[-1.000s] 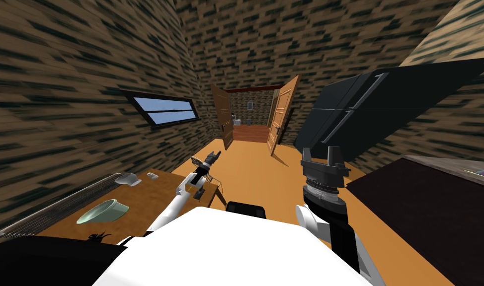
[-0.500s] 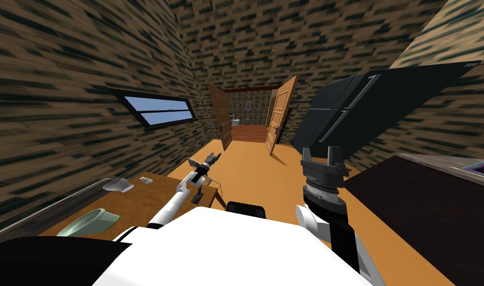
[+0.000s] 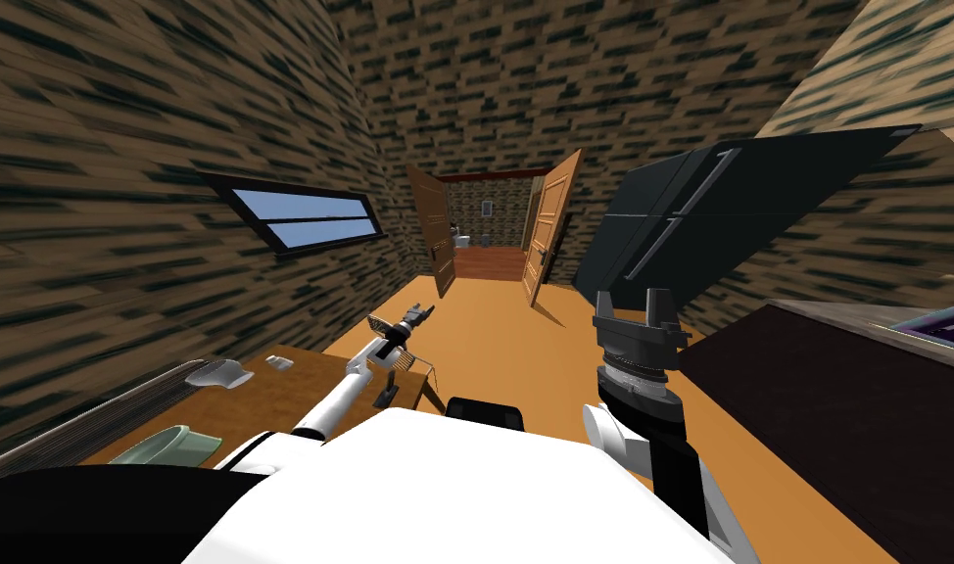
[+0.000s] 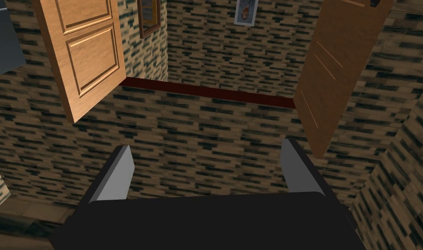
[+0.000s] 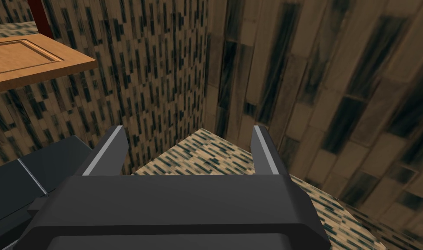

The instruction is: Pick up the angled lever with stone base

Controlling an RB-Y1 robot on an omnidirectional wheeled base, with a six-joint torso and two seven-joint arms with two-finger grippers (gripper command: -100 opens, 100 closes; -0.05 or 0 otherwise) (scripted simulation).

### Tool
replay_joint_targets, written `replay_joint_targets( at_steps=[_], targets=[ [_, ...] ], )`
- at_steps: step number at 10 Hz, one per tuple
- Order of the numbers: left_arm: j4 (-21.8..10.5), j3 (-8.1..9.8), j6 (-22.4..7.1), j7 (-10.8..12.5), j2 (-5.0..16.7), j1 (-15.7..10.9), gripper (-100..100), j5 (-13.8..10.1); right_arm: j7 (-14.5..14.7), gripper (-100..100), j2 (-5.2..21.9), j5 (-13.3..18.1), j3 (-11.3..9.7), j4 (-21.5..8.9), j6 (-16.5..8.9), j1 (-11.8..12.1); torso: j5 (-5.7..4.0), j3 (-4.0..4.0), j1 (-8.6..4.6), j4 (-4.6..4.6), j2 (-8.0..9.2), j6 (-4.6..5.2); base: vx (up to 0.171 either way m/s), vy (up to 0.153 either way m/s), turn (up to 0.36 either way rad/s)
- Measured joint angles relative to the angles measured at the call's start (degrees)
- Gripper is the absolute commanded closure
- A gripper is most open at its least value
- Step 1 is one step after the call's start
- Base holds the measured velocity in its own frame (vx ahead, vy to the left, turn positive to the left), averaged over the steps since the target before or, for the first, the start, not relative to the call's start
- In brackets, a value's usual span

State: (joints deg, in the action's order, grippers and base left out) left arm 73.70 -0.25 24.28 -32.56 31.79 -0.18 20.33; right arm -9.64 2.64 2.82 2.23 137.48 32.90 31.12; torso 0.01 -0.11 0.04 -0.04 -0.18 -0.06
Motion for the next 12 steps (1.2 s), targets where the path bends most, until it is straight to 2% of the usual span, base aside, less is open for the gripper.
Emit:
replay_joint_targets(
  at_steps=[4, 6, 9, 10, 12],
  targets=[
    [-4.5, -1.78, 0.1, -0.3, 2.5, -1.1, -100, 1.3, 0.0, 0, 0.0, 0.0, 0.0, 0.0, 0.0, 0.0, 0.0, 0.03, -0.01, 0.01, 0.05, -0.01, 0.023, 0.016, -0.008],
    [-8.8, -2.56, 1.2, -0.8, 3.0, -2.6, -100, 1.9, 0.0, 0, 0.0, 0.0, 0.0, 0.0, 0.0, 0.0, 0.0, 0.03, -0.02, 0.01, 0.05, -0.01, 0.023, 0.016, 0.014],
    [-14.8, -5.47, 2.3, -0.3, 6.0, -3.5, -100, 3.3, 0.0, 0, 0.0, 0.0, 0.0, 0.0, 0.0, 0.0, 0.0, 0.05, -0.04, 0.01, 0.1, -0.03, 0.011, 0.008, 0.042],
    [-15.1, -6.03, 1.9, 0.0, 6.3, -3.2, -100, 3.6, 0.0, 0, 0.0, 0.0, 0.0, 0.0, 0.0, 0.0, -0.01, 0.07, -0.07, 0.03, 0.14, -0.01, -0.008, -0.003, 0.039],
    [-18.2, -6.97, 2.8, -0.2, 6.6, -3.7, -100, 4.0, 0.0, 0, 0.0, 0.0, 0.0, 0.0, 0.0, 0.0, -0.02, 0.1, -0.1, 0.04, 0.18, -0.01, -0.013, -0.005, 0.037]
  ],
)
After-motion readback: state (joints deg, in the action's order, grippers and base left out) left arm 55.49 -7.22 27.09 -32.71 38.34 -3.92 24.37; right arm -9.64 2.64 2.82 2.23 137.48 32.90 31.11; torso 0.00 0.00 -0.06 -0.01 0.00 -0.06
